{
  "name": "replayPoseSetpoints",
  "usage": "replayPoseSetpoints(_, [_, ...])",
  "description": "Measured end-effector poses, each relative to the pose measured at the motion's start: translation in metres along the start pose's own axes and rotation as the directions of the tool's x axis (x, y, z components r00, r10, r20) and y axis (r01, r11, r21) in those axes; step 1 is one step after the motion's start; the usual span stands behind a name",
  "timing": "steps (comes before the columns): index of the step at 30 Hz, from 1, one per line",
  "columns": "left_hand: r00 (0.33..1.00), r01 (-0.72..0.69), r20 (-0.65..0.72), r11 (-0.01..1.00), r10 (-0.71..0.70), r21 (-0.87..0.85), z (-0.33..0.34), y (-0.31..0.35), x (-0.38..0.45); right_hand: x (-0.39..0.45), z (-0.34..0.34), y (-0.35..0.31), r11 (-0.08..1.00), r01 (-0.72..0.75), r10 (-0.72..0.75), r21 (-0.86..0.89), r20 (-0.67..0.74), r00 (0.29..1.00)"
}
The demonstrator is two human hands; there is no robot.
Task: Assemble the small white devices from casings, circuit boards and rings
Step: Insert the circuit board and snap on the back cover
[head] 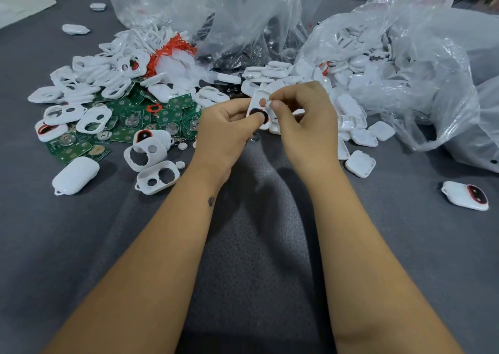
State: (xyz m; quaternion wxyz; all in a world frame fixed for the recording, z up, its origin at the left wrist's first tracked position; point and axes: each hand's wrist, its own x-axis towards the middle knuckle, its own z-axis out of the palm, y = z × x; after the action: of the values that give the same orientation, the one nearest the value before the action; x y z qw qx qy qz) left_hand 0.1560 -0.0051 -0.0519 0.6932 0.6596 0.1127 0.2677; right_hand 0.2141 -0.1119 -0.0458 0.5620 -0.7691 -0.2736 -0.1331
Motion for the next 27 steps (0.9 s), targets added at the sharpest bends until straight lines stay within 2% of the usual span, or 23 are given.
replayPoseSetpoints(8, [0.999,-0.015,0.036,0.999,0.013,0.043,0.0004,-0.0004,-0.0007,0.0012,-0.0001,-0.0003,1.000,-0.027,0.027,-0.002,0.034,0.999])
replayPoseSetpoints(27, [0.999,-0.013,0.049,1.000,0.012,0.026,-0.0004,-0.0034,0.0024,0.0008,-0.0019,-0.0050,0.997,-0.062,0.061,0.046,0.031,0.998])
